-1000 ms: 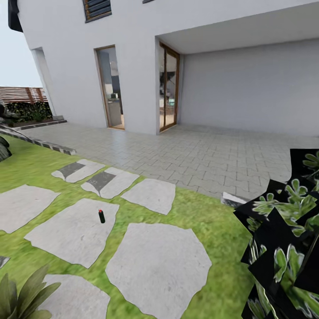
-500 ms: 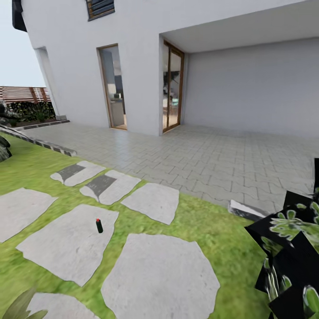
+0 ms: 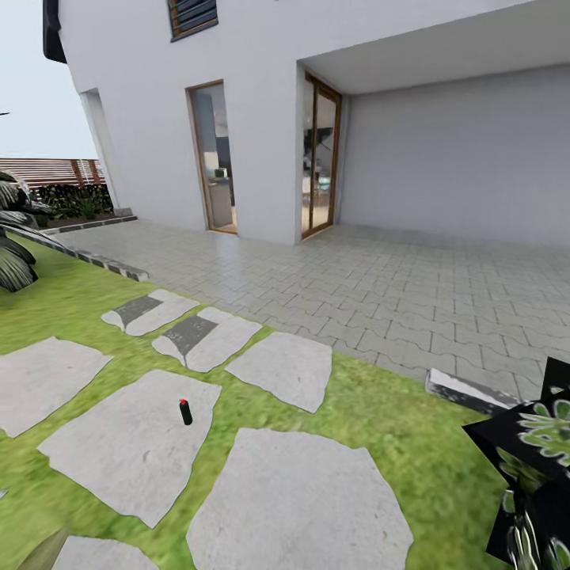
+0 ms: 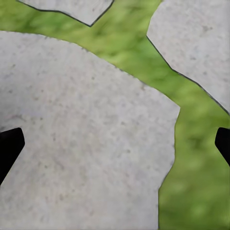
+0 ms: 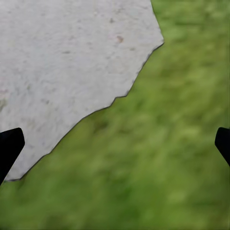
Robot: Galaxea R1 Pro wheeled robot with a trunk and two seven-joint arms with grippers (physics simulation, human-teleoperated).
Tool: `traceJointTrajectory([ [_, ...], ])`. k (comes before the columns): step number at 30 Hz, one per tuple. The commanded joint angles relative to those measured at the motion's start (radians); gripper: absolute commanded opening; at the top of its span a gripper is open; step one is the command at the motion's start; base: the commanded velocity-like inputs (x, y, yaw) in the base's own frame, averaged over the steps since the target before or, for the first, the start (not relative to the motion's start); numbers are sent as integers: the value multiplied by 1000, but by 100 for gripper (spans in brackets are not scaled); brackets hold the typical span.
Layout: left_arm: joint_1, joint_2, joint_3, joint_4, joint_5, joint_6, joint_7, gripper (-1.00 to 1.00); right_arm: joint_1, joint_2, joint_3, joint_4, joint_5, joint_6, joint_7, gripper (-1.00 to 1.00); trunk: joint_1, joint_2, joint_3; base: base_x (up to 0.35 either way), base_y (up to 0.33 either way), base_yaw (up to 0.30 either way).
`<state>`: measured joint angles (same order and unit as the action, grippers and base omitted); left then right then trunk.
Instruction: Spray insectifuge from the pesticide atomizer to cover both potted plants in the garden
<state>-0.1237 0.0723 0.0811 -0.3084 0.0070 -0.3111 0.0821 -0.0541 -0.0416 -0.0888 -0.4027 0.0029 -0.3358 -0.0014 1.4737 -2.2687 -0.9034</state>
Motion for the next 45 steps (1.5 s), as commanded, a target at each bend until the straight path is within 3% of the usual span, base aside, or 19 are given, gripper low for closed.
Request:
traceJointTrajectory([
  [1, 0, 0, 2, 1, 1, -3, 1, 100, -1, 0, -2, 1, 0, -3, 0, 100, 0, 0, -1, 5, 1, 1],
  [11, -1, 0, 2, 0, 1, -3, 1, 100, -1, 0, -2, 1, 1, -3, 0, 100, 0, 0, -1, 79, 0, 0],
  [45, -1, 1, 2, 0, 2, -3, 1, 100, -1, -3, -1, 1, 2, -2, 8, 100, 0, 0, -1, 331, 0, 0],
])
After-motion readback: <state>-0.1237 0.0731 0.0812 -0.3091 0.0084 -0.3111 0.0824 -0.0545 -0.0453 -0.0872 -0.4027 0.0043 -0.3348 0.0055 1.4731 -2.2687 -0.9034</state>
